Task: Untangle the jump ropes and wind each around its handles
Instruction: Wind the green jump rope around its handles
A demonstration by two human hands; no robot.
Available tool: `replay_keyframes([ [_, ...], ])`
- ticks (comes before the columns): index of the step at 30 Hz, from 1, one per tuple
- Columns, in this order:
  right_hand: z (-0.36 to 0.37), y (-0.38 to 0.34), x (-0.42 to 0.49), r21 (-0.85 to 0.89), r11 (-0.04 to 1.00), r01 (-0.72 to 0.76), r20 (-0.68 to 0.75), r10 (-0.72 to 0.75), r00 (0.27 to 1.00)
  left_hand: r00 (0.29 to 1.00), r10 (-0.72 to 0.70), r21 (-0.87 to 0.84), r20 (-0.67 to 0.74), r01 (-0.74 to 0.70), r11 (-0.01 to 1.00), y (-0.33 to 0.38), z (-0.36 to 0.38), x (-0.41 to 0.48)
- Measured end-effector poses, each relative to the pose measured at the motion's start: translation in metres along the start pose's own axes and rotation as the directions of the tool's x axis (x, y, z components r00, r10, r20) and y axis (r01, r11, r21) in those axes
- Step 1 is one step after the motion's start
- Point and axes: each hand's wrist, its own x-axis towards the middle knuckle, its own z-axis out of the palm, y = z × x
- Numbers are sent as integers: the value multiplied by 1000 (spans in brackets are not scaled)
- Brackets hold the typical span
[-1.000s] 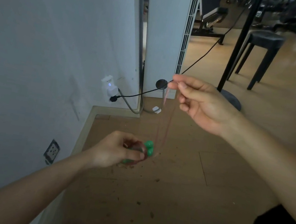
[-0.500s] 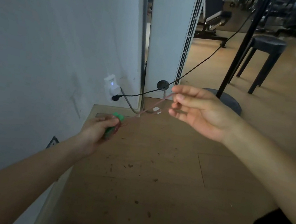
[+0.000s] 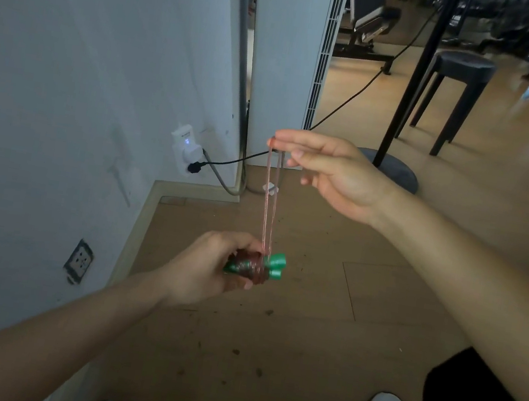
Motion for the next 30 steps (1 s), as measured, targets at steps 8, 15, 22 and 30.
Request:
replay_keyframes([
  [8,-18,18,10,-135,985,-112,-93,100,991,995,99,-20,-20,-99,995,13,-7,-8],
  [15,-18,35,10,-527,841,-125,-24,133,991,977,80,-111,-197,-103,989,7,-15,-4],
  [22,-14,57,0,-688,721,-85,114,223,968,883,-334,-604,-331,73,794,-2,-28,0],
  [30,21,48,-21,-369,920,-129,31,151,988,734,-598,-787,-322,144,600,-20,-38,5],
])
